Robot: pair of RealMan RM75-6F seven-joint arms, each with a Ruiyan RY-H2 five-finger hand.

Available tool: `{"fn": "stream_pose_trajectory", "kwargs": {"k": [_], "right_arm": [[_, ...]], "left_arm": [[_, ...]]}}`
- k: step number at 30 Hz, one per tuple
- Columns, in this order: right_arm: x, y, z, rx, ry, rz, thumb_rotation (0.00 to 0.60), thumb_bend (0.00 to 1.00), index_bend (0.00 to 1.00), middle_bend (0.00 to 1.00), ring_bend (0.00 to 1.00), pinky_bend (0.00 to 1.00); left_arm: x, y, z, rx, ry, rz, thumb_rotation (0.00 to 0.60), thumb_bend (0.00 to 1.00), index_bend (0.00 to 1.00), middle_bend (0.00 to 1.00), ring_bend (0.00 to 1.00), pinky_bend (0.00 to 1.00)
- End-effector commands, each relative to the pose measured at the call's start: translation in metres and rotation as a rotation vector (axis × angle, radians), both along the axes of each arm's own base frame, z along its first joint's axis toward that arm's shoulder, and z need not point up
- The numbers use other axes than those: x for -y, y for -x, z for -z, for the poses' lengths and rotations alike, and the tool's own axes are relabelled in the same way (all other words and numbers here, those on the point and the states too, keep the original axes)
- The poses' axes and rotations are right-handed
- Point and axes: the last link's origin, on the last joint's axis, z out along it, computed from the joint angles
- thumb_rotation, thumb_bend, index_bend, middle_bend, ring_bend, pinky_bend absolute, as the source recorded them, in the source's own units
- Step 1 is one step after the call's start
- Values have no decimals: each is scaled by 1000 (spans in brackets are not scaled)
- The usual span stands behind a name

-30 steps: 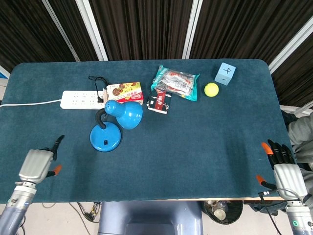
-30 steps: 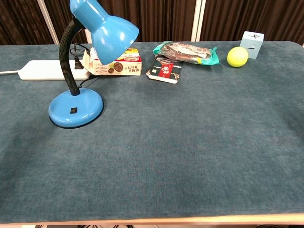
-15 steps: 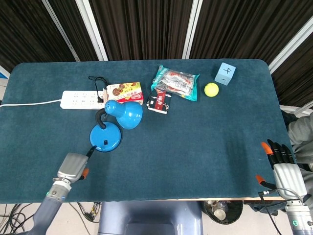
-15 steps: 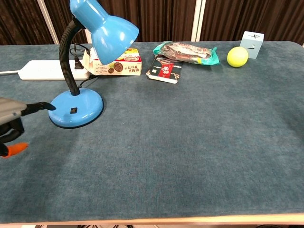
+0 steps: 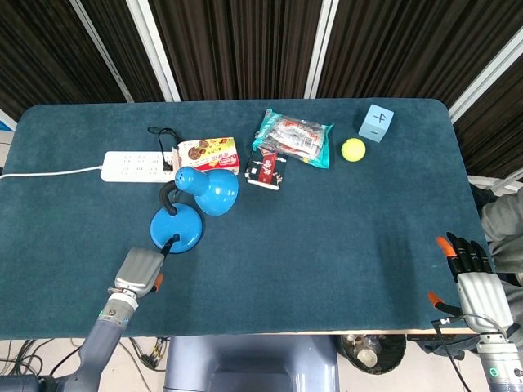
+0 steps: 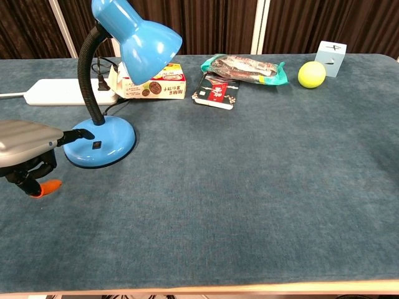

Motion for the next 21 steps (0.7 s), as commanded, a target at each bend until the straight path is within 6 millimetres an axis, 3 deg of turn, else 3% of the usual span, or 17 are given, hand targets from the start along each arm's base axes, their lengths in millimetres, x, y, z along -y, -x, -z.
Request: {"fn": "stream_pose_trajectory", "kwargs": {"k": [1,21], "right_arm": [[0,0,0,0,0,0,600,235,0,0,0,0],[0,0,-1,-1,3,2,600,235,0,0,0,0]], "left_arm": [[-2,0,1,-5,-1,-2,600,422,0,851,811,856],[-3,3,18,-21,24,-22,600,423,0,850,811,857]]}}
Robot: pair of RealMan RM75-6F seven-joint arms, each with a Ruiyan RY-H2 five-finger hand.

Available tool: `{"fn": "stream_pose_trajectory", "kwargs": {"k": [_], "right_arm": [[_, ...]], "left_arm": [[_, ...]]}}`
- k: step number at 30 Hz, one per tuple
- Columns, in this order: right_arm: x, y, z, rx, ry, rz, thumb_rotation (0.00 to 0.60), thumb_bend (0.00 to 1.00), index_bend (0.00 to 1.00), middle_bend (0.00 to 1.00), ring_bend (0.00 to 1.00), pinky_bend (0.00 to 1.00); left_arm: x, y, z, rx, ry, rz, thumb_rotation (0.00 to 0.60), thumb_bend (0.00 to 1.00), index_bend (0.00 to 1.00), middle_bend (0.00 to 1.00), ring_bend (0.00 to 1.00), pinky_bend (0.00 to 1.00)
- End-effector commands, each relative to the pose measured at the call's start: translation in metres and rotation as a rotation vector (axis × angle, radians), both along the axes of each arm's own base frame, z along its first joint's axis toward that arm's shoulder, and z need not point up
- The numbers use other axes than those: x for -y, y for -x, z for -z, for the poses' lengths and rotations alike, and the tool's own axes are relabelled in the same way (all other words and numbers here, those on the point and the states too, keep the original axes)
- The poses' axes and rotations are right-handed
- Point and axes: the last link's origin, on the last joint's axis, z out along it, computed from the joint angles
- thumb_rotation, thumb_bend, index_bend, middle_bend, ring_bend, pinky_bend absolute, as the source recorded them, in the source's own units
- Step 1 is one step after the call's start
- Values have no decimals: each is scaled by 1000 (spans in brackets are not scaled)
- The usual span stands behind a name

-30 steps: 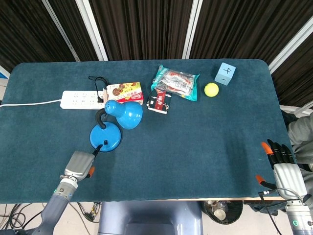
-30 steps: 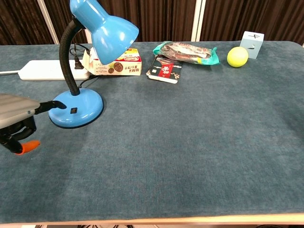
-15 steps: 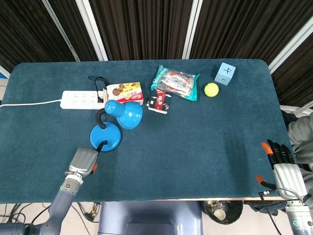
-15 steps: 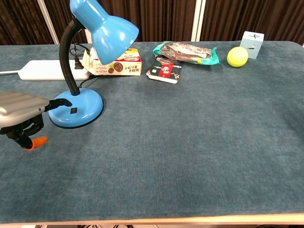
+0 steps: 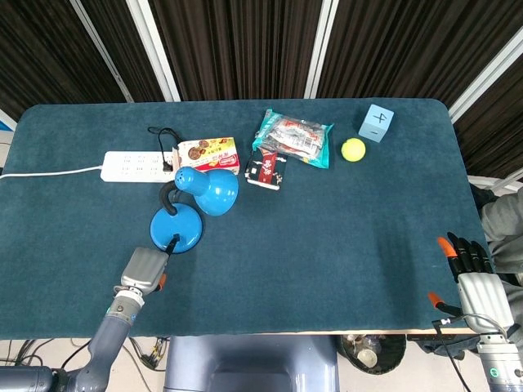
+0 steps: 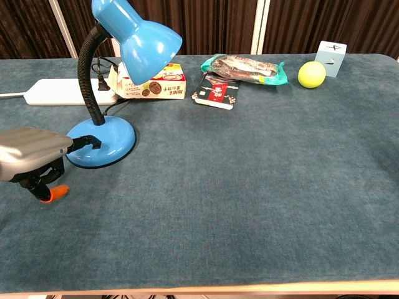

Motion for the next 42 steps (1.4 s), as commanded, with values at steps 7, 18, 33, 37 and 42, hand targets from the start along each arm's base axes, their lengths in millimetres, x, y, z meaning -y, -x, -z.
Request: {"fn": "stream_pose_trajectory", "kwargs": {"k": [7,18,33,37,42], "right_arm": [[0,0,0,0,2,-1,600,235,0,0,0,0],[0,0,-1,1,2,-2,600,235,0,0,0,0],[0,0,0,-7,3,-7,600,236,0,0,0,0],[0,0,0,-12,3,-6,600,236,0,0,0,0],[-1,0,0,-18,4,-4,600,235,0,0,0,0]], "left_arm": [[5,8,3,-15,11,-17,600,423,0,851,811,857],[2,5,-4,25,-38,7,600,396,0,701,697,808],[18,49,-100,101,-326,190,600,163,0,3,28,150],[36,79,-124,82,-354,153,600,116,0,0,0,76],[53,105,-146,61,-369,110,600,105,0,0,0,49]]}}
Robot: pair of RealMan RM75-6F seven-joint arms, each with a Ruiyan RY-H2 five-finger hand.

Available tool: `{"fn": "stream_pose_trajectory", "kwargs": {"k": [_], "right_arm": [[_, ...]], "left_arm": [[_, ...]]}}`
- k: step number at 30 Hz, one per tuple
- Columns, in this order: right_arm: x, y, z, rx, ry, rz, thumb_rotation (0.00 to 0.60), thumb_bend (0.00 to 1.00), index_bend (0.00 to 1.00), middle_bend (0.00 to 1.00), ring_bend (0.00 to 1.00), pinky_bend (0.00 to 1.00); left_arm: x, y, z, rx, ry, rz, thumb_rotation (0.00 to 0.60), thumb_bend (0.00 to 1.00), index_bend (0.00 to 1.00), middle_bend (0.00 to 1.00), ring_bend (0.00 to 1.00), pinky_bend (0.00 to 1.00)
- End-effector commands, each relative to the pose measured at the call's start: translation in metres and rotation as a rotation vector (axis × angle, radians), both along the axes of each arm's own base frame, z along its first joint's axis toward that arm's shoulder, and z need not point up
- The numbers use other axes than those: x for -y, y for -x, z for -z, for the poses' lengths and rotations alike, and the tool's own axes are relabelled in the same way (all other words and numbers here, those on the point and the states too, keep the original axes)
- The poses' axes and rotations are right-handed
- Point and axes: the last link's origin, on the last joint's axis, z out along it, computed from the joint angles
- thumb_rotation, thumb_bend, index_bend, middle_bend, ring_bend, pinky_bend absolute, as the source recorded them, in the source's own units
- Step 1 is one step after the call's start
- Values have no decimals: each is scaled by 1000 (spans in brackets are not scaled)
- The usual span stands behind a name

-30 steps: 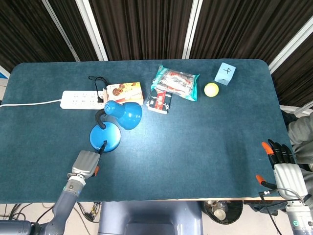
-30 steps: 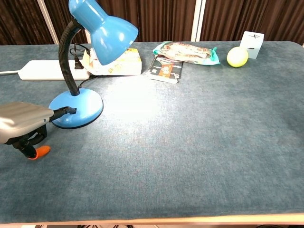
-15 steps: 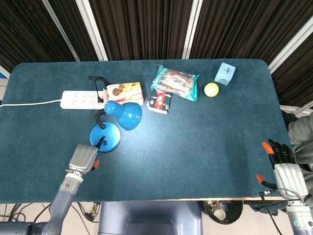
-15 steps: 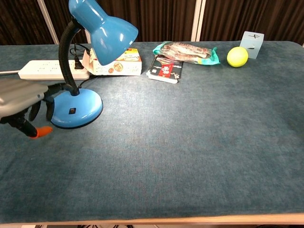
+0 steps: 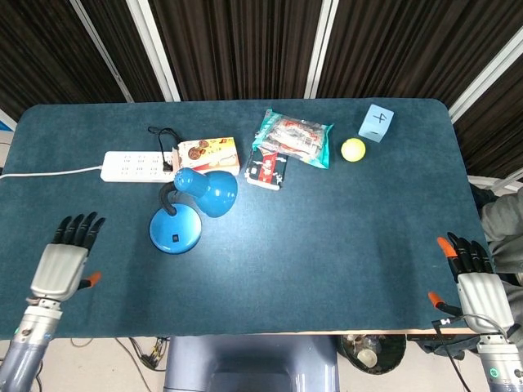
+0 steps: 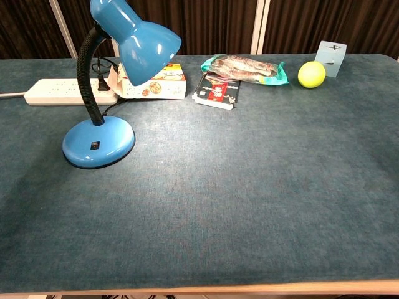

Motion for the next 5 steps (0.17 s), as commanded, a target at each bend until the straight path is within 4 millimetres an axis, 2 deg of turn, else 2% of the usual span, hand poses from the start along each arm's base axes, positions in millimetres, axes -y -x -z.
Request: {"fn": "stream_pose_trajectory", "kwargs": {"k": [1,5], "right_arm": [[0,0,0,-2,2,2,600,235,0,0,0,0],[-1,1,-1,1,4,6,600,235,0,0,0,0]], "left_arm": [[13,17,-16,-10,-18,-17,600,105,0,0,0,49],[16,22,-19,31,-25,-46,600,105,0,0,0,49]]}}
